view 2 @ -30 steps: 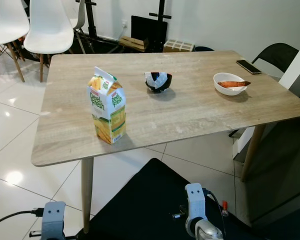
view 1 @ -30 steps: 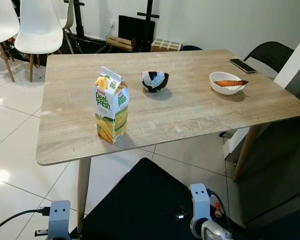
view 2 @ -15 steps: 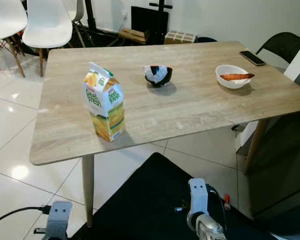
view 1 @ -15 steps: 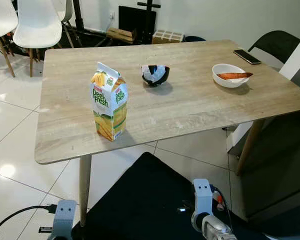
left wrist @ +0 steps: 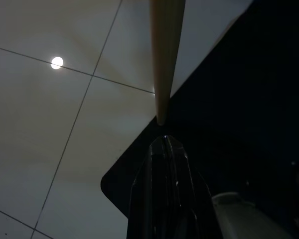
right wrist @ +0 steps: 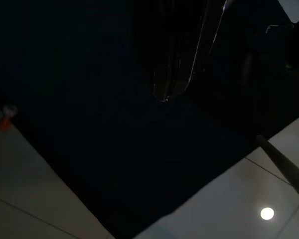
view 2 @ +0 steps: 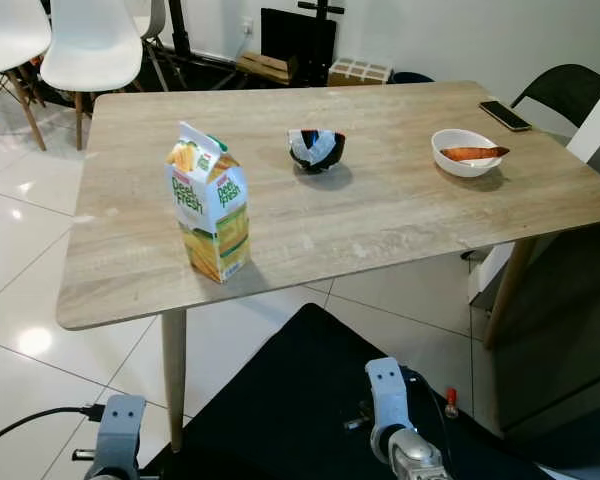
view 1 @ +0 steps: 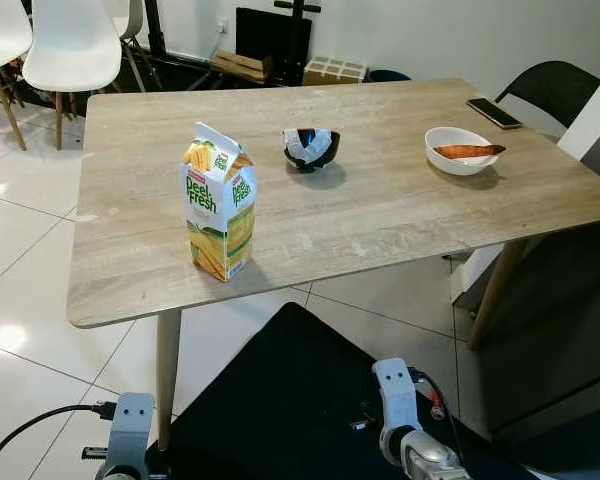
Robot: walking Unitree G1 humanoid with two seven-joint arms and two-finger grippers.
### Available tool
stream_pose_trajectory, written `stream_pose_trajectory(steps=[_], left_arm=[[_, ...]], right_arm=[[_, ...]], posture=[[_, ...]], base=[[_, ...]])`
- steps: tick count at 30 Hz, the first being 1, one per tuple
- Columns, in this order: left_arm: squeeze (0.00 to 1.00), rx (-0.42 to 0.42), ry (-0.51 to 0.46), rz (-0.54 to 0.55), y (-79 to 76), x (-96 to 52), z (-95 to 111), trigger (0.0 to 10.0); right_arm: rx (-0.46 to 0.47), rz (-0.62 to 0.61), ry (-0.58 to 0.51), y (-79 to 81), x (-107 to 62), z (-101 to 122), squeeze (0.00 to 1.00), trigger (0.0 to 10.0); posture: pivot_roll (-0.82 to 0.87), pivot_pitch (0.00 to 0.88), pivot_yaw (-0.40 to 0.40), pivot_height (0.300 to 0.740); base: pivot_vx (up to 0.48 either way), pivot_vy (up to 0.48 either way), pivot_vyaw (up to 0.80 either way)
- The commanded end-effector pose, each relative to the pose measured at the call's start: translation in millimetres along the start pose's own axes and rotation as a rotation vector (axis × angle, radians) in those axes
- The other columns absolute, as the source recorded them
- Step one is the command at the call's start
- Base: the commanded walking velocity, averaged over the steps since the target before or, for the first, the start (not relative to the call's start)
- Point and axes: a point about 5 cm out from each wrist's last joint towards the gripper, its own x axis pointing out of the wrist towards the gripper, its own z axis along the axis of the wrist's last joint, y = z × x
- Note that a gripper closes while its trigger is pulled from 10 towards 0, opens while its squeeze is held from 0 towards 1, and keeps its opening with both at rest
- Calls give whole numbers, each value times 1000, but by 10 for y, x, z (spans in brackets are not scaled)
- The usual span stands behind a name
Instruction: Restocking fridge
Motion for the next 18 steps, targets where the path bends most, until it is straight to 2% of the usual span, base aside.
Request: stream_pose_trajectory(steps=[1, 5, 10, 14, 18], left_arm=[[0, 4, 16, -31, -94, -39, -67, 10000], [0, 32, 32, -23, -47, -52, -105, 10000], [0, 33, 56, -7, -9, -61, -143, 10000], [0, 51, 52, -4, -5, -33, -100, 10000], [0, 56, 35, 0, 38, -7, -48, 10000]], right_arm=[[36, -33, 36, -68, -35, -83, 0, 10000], [48, -20, 24, -77, -32, -58, 0, 10000], [4, -38, 15, -111, -34, -31, 0, 10000], [-13, -44, 8, -132, -26, 11, 0, 10000], [10, -55, -17, -124, -9, 63, 0, 10000]], posture=[[5, 94, -96, 740], [0, 90, -89, 740], [-1, 101, -87, 740], [0, 107, -79, 740], [-9, 107, -78, 740]], base=[[0, 0, 0], [0, 0, 0], [0, 0, 0], [0, 0, 0], [0, 0, 0]])
